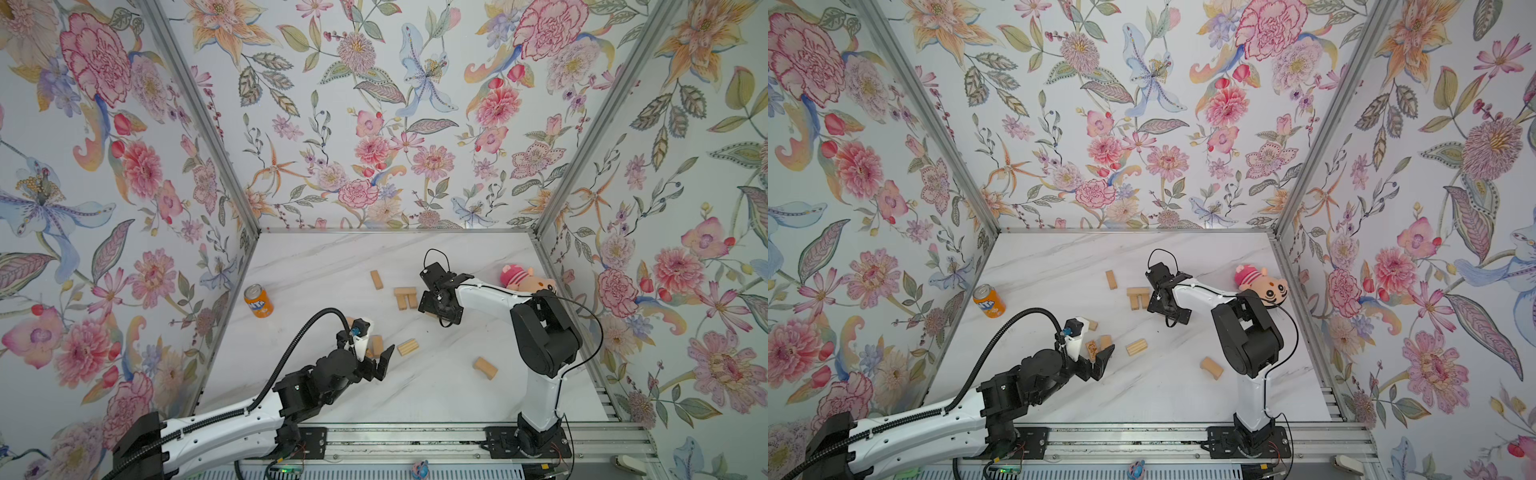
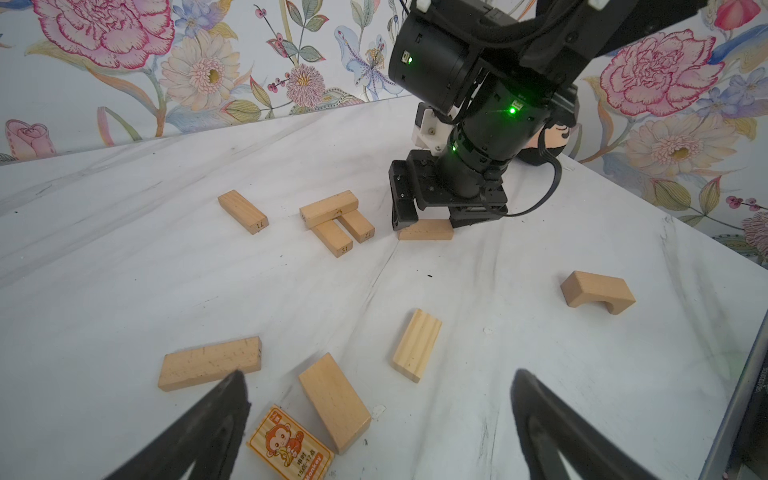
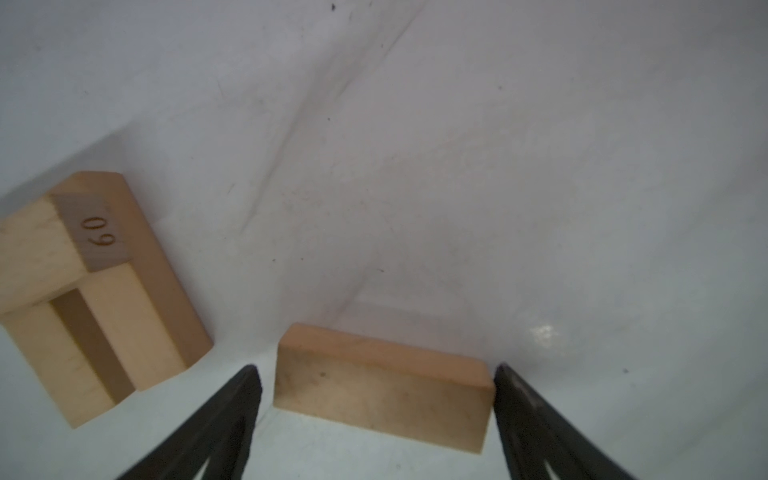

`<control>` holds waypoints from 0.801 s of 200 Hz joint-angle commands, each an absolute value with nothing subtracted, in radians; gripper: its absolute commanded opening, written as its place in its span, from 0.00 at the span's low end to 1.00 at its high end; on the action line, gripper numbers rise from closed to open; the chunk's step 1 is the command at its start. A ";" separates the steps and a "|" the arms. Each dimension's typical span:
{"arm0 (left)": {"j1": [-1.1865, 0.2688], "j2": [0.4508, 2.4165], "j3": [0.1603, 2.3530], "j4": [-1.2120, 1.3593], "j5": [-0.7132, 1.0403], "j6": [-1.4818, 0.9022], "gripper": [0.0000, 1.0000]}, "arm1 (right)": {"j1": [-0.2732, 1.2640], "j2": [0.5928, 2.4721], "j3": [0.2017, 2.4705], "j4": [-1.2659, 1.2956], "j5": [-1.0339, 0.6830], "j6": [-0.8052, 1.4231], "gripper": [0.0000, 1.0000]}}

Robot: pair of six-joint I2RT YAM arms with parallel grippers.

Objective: Build the wood block tower
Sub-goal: 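Lower the right gripper and grasp the flat wooden block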

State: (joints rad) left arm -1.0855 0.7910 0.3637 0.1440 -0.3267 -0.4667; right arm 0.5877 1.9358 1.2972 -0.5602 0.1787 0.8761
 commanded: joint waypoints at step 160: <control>-1.045 0.712 0.316 0.137 -0.304 -0.462 0.99 | 0.586 2.020 1.358 -0.637 0.212 0.835 0.80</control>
State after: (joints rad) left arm -1.0595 0.7204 0.3313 0.1429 -0.3164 -0.4671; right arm 0.5877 1.9835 1.3411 -0.6102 0.2028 0.8536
